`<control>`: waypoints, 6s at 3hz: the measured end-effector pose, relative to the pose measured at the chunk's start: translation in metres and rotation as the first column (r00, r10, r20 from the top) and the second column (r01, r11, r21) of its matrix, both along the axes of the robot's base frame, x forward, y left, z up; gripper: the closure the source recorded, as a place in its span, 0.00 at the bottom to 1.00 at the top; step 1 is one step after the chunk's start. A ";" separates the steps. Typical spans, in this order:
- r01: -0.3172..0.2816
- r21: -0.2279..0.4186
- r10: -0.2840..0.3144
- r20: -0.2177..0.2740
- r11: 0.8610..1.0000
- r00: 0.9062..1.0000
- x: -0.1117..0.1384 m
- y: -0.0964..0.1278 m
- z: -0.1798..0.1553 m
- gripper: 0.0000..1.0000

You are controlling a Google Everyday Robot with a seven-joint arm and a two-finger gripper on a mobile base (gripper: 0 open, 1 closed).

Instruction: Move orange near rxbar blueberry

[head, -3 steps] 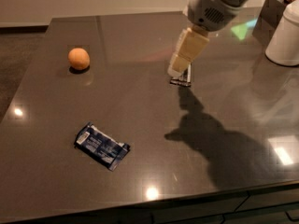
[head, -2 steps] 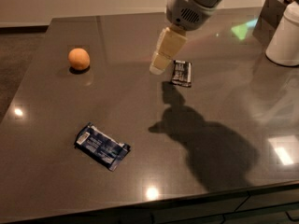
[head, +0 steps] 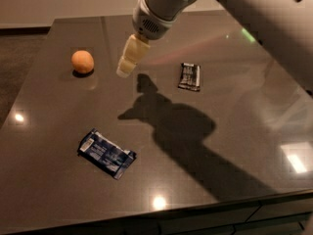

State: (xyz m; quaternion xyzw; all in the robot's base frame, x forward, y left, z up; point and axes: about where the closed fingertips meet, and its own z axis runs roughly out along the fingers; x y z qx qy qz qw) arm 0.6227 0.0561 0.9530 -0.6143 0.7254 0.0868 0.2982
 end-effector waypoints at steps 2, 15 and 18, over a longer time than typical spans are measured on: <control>0.086 0.040 -0.085 -0.027 0.996 0.996 0.046 0.040 -0.023 0.00; -0.125 0.097 0.124 0.012 0.987 0.992 -0.012 0.060 -0.029 1.00; -0.344 0.006 0.344 0.002 0.939 0.939 -0.104 -0.004 -0.045 1.00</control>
Offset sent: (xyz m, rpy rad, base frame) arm 0.0845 0.0635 -0.0342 0.0410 0.0218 -0.1485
